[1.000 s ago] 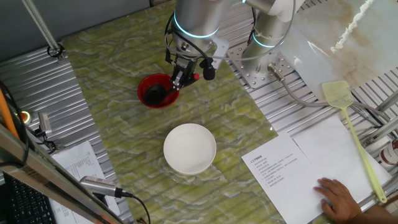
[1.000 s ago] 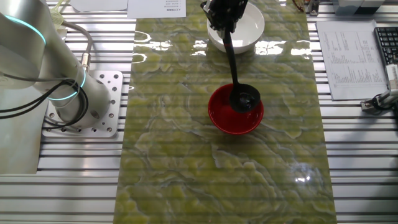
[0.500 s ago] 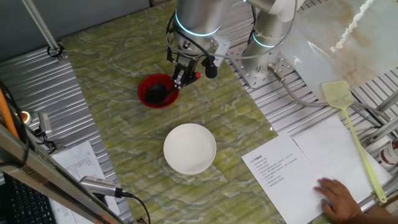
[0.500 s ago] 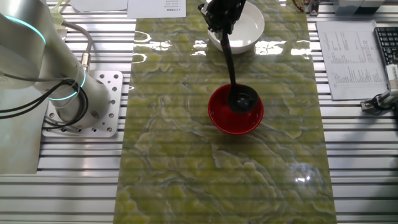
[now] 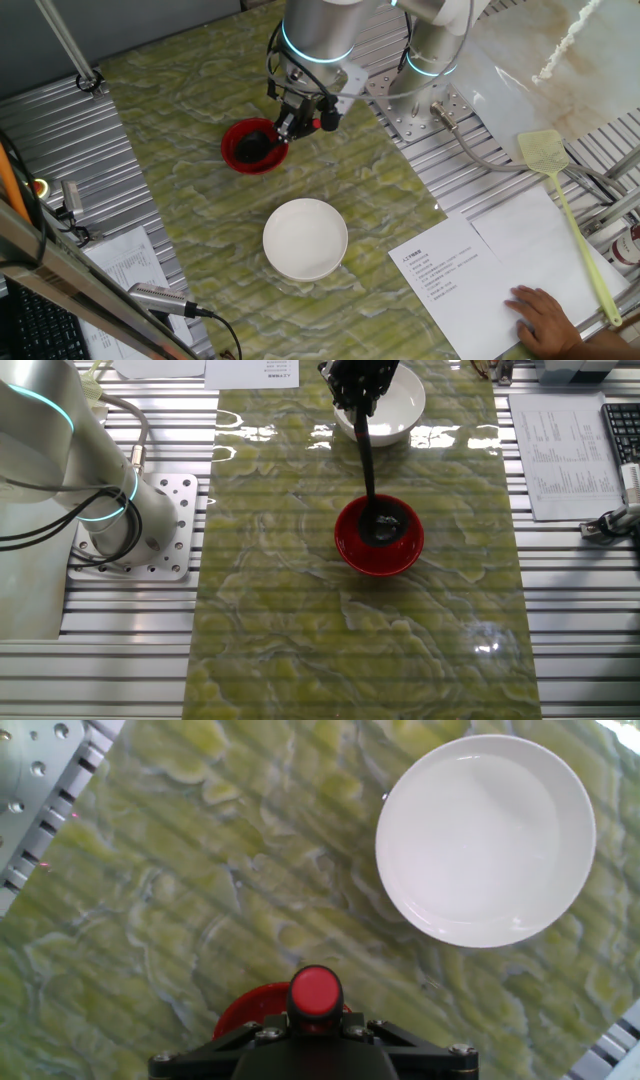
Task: Scoop water with a large spoon from one bowl to another
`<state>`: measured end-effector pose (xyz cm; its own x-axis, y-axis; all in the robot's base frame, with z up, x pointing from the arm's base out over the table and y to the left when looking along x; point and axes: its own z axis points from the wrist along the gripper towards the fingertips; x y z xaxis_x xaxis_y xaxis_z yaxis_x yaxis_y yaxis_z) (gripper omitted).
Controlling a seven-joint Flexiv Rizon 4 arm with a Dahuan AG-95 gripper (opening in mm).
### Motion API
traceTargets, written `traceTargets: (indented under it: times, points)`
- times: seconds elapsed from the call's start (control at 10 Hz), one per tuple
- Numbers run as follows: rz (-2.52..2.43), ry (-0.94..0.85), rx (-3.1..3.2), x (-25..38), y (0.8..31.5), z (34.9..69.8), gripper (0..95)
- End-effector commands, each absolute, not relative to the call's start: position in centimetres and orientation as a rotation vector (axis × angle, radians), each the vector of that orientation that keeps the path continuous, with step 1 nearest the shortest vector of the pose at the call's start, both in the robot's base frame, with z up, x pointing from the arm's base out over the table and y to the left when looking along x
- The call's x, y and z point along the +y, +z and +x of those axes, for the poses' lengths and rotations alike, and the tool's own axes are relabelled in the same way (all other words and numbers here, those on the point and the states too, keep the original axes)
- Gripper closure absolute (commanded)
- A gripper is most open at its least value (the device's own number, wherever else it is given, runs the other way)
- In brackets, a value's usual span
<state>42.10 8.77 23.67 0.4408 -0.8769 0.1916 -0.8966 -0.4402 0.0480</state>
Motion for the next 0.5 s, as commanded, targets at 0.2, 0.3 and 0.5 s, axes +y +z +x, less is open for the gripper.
traceTargets:
  times: [0.2,0.3,0.5]
  points:
    - [2.466,0.193,-1.717,8.84,23.60,42.16,95.0]
    - [2.450,0.195,-1.739,8.84,23.60,42.16,95.0]
    - [2.428,0.182,-1.776,8.84,23.60,42.16,95.0]
